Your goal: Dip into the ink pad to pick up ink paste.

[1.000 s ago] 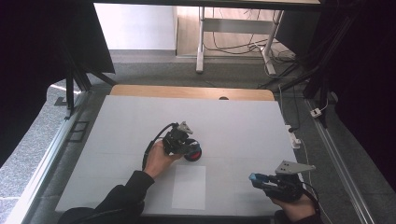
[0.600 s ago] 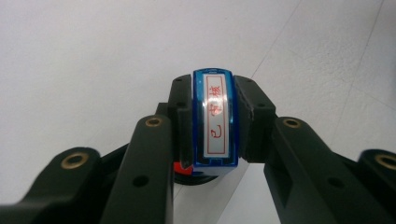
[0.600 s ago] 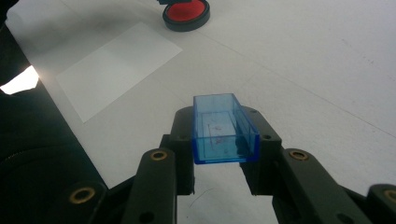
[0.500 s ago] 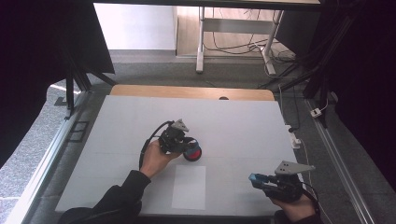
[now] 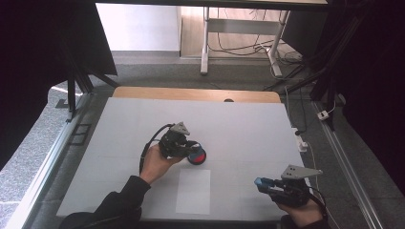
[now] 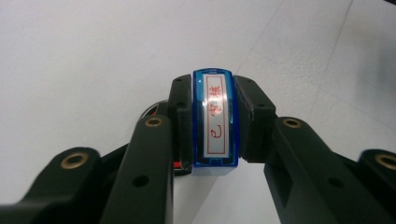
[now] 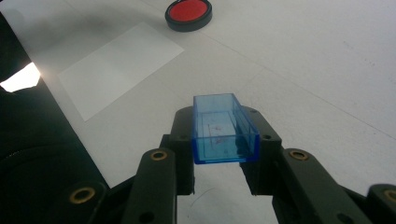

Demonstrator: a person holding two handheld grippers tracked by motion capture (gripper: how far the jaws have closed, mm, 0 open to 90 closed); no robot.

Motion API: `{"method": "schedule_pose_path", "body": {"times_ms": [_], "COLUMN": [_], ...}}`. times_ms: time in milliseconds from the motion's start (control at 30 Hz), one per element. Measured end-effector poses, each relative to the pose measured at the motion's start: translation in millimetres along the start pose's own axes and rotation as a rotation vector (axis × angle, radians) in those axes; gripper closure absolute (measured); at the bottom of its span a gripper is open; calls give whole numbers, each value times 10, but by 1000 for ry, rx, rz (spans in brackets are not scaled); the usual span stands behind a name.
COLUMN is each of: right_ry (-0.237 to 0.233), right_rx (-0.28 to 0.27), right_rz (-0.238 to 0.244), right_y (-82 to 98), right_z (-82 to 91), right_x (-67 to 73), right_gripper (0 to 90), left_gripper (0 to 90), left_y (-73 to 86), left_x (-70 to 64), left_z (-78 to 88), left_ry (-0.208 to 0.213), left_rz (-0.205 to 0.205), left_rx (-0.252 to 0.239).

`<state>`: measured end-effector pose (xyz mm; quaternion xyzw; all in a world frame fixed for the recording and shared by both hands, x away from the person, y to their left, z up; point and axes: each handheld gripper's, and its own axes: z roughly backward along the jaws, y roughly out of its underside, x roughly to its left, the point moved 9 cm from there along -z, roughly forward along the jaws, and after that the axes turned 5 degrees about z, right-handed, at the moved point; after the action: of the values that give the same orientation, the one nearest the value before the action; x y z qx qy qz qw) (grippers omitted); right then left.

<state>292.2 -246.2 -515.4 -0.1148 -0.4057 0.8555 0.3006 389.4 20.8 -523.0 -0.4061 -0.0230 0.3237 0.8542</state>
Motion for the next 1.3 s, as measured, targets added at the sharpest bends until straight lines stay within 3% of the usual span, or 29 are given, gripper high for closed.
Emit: {"method": "schedule_pose_path", "body": {"times_ms": [100, 433, 1300], "right_ry": [-2, -6, -6], "right_rx": [-4, -7, -6], "right_rz": [-1, -1, 4], "right_y": [-3, -6, -6], "right_z": [0, 1, 5], "right_x": [0, 4, 9], "right_gripper": [684, 684, 684], "left_gripper": [701, 701, 701], "left_y": [0, 18, 131], "left_x": [-44, -160, -419], "left_z": [22, 139, 407], "left_ry": [25, 44, 116], "left_rz": [-1, -27, -37], "left_rx": [-3, -1, -51]}}
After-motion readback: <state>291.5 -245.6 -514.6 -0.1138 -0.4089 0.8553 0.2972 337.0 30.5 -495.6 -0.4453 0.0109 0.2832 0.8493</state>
